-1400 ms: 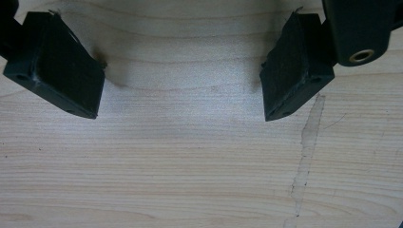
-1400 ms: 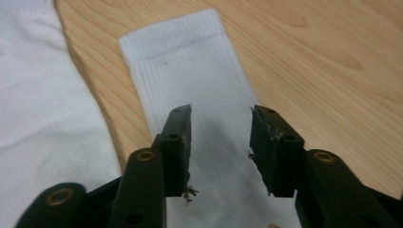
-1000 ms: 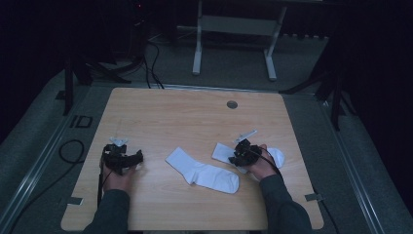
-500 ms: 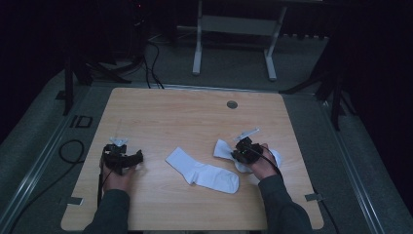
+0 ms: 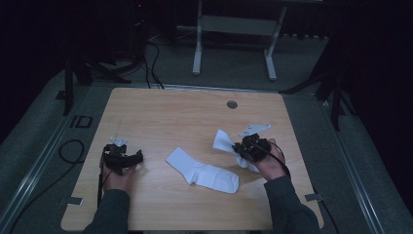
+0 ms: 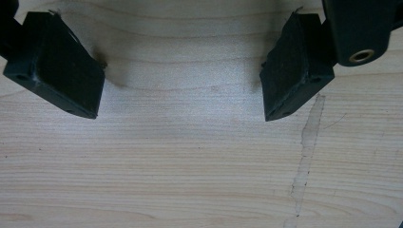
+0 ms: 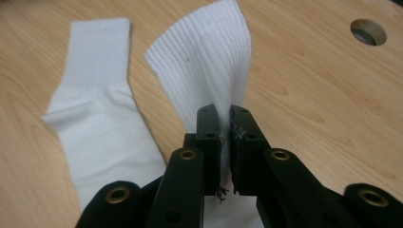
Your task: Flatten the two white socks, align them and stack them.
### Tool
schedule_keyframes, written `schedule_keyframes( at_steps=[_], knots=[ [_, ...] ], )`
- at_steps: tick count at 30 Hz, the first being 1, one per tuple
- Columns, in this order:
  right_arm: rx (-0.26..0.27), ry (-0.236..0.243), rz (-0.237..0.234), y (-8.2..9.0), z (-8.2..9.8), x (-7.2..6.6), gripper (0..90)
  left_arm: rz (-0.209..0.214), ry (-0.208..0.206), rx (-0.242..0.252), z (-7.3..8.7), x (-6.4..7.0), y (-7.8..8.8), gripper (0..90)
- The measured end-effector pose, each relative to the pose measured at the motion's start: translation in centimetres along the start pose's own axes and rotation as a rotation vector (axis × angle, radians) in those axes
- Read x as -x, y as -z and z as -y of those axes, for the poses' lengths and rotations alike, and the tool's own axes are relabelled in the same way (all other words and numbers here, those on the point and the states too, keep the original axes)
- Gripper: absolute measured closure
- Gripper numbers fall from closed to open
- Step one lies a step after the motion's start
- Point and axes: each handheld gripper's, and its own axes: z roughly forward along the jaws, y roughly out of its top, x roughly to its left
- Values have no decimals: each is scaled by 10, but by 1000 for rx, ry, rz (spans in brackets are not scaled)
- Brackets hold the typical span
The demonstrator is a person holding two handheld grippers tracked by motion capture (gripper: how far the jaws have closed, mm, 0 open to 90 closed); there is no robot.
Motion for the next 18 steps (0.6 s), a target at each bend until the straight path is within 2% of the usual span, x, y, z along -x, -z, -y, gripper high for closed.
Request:
schedule_keyframes(
  at_steps=[5,14,18],
  knots=[
    [32,16,-8,9,-4,-10,833,0,-1,0,0,0,0,145],
    [87,38,4,25,-15,-18,832,0,0,-1,0,0,0,146],
    [114,48,-6,35,-19,-24,832,0,0,-2,0,0,0,145]
  ],
)
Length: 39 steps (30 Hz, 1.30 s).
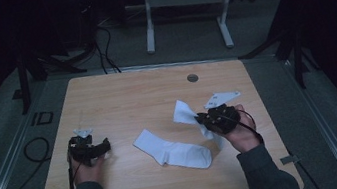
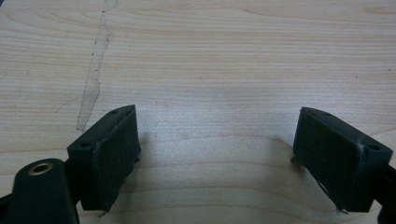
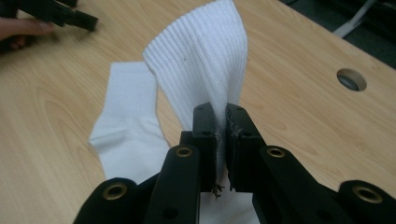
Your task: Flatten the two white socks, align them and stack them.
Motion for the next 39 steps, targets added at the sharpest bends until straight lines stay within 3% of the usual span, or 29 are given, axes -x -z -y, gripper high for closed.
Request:
schedule_keyframes(
  at_steps=[6,11,18,23,31,39],
  knots=[
    [33,17,-27,3,-7,-15,830,0,0,1,0,0,0,146],
    [32,32,-59,-13,-15,-31,829,0,0,1,0,0,0,146],
    [-15,-19,-116,-70,-11,-52,828,3,-3,2,0,0,0,145],
    [-64,-64,-112,-108,-7,-59,829,3,-4,1,0,0,0,146],
    [-120,-109,-114,-139,-2,-64,828,8,-9,10,1,1,1,161],
    [-174,-136,-128,-164,9,-75,821,24,-29,32,4,7,5,333]
  ],
)
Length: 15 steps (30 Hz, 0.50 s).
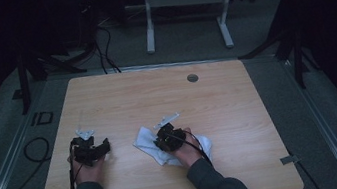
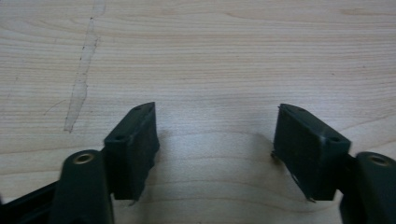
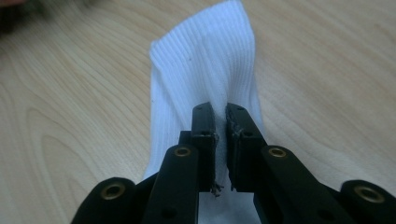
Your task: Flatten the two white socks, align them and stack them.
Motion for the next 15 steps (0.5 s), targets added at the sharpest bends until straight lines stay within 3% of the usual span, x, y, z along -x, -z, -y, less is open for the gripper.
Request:
schedule_keyframes(
  at_steps=[5,15],
  knots=[
    [-30,9,-20,-4,3,2,823,9,-5,8,1,2,1,391],
    [-137,143,-114,7,8,7,830,11,-3,9,1,2,1,399]
  ],
)
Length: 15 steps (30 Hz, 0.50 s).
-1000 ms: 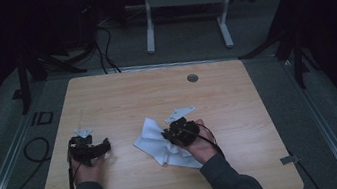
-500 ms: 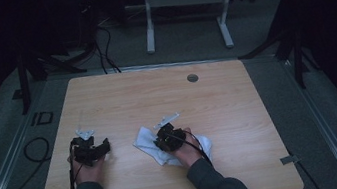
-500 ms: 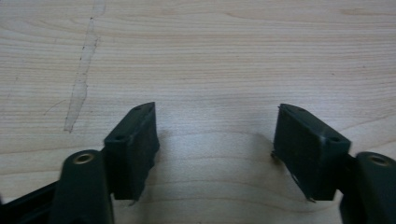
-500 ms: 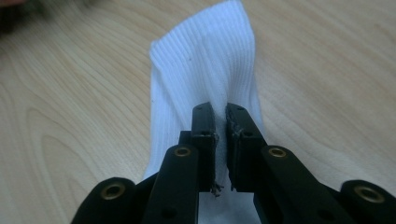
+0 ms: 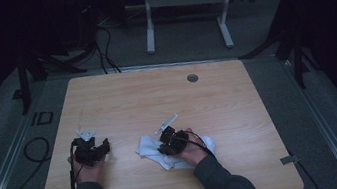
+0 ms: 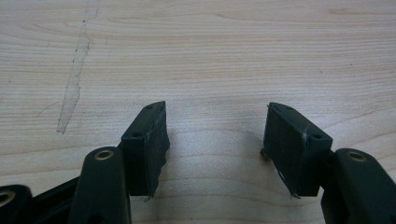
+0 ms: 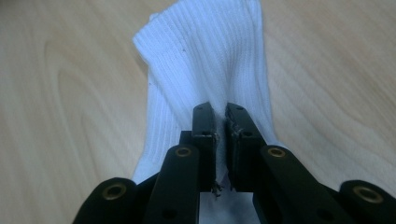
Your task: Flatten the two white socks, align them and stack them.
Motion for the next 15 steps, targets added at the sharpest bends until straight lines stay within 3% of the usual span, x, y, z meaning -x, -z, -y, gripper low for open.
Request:
schedule_keyframes(
  at_steps=[2,6,7,10,15],
  knots=[
    [-33,50,-11,6,5,4,829,0,1,1,0,0,0,398],
    [-54,67,4,10,8,7,826,1,1,1,0,0,0,398],
    [-55,67,21,14,10,7,788,1,-2,-2,0,0,0,397],
    [-19,105,55,18,9,0,687,1,-2,-1,0,0,0,397],
    [38,174,76,21,-1,-17,681,4,-4,1,1,1,2,409]
  ],
)
